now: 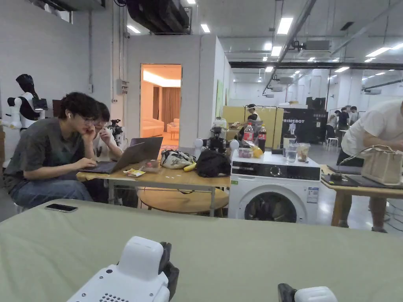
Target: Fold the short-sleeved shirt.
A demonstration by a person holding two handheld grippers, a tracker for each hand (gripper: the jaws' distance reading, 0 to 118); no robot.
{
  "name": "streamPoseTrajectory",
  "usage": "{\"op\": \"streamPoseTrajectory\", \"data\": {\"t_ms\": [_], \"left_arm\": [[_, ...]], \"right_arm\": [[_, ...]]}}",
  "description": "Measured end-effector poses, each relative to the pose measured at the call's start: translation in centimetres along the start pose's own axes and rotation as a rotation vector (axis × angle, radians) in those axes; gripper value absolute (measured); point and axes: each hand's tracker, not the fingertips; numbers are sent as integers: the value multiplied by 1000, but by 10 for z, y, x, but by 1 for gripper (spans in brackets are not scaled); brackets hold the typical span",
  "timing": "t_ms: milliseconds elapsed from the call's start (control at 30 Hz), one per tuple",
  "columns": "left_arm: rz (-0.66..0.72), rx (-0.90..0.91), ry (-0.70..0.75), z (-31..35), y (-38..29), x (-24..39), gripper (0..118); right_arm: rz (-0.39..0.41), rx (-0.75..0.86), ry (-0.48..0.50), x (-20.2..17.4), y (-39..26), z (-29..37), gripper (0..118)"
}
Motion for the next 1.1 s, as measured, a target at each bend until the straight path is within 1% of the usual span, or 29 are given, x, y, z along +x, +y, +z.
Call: {"op": "streamPoseTrajectory", "data": {"t_ms": [33,67,100,133,167,200,233,267,300,433,500,600,733,833,933,1033,1067,1100], "left_arm": [[-24,-36,19,1,0,3,0],[-55,-100,53,2,1,7,0],[-121,-133,150,9,-4,9,0],[-130,-111,177,17,-8,9,0],[-86,-115,158,22,-12,4,0],[-18,-105,113,26,-16,-5,0],[50,-102,96,29,-19,-11,0],[87,-110,99,33,-21,-11,0],[88,-89,118,38,-24,-12,0],[83,-92,96,44,-24,-10,0],[83,-89,87,46,-23,-12,0],[137,-78,59,47,-21,-16,0],[115,-88,100,46,-18,-17,0],[102,-106,119,45,-16,-20,0],[120,-107,123,45,-18,-24,0],[150,-106,94,45,-20,-27,0],[159,-109,88,45,-21,-26,1],[163,-110,83,45,-21,-26,8]], "right_arm": [[-8,-6,-42,3,-2,6,0],[-29,-45,-86,7,-2,9,0],[-33,-71,-115,13,-1,11,0],[-24,-80,-120,20,0,15,0],[-33,-64,-144,24,0,19,0],[-66,-52,-170,29,1,25,0],[-111,-50,-163,35,1,28,0],[-139,-47,-156,37,0,31,0],[-153,-47,-154,39,0,33,0],[-122,-67,-166,38,-2,35,0],[-133,-70,-159,36,-3,35,0],[-139,-65,-149,30,-4,35,0],[-128,-81,-170,28,-4,30,1],[-149,-81,-166,28,-3,29,1],[-152,-73,-164,26,0,30,9],[-148,-72,-159,24,1,29,9],[-152,-71,-159,23,1,29,19],[-158,-71,-158,23,1,29,33]]}}
